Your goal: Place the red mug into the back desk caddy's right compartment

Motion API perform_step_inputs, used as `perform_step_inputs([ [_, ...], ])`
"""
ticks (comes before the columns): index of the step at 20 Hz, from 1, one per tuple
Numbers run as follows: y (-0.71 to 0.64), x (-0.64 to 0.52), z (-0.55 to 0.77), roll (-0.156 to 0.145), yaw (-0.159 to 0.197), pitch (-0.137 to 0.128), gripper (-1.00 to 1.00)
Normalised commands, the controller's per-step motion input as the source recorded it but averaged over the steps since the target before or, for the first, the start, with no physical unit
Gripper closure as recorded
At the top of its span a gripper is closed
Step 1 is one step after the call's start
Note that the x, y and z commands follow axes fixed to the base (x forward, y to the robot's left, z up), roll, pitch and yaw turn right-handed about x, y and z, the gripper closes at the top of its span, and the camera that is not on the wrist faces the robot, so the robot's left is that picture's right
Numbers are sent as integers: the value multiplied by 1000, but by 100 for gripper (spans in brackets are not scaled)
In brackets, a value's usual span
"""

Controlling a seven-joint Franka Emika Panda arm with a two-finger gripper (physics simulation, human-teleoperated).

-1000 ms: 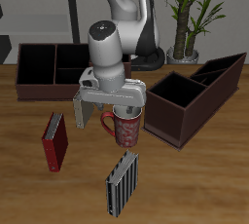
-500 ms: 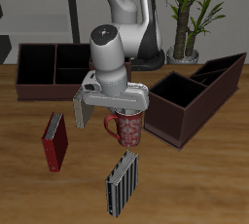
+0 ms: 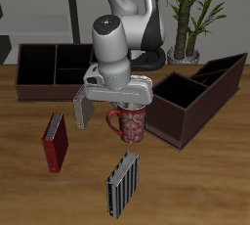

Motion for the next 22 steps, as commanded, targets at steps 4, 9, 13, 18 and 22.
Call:
perform_step_inputs([
  [4,151,-202,859,2,54,-101,100],
  [9,-19,-231,632,-17,18,-53,100],
  [13,-50,-241,423,-2,-1,-29,100],
  [18,-134,-301,466,-50,27,-50,100],
  [22,-134,-551,486,-41,26,-36,100],
])
